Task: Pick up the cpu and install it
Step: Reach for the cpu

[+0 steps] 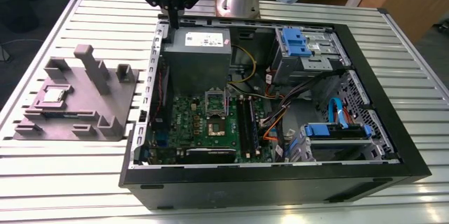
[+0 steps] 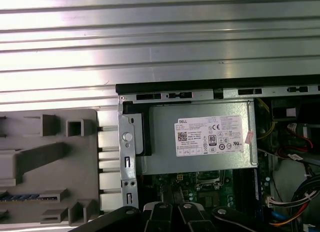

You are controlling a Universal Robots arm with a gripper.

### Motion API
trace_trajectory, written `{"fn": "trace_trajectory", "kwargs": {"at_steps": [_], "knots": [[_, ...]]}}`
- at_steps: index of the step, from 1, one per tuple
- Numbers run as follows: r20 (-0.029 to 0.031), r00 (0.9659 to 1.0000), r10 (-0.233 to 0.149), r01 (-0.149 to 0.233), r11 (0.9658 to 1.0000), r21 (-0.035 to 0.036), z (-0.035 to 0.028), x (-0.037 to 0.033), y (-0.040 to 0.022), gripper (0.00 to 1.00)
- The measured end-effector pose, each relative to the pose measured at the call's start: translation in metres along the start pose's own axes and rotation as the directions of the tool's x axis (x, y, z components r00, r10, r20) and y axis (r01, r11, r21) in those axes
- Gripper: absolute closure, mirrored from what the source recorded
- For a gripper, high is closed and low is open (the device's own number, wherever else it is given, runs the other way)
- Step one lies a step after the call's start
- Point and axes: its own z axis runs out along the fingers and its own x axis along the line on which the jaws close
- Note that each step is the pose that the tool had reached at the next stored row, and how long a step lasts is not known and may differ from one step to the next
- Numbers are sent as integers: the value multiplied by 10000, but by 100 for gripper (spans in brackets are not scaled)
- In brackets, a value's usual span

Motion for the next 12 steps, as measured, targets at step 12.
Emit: {"fn": "trace_trajectory", "kwargs": {"at_steps": [12], "knots": [[-1,10000,1,-1,10000,0,10,70,-6,90]]}}
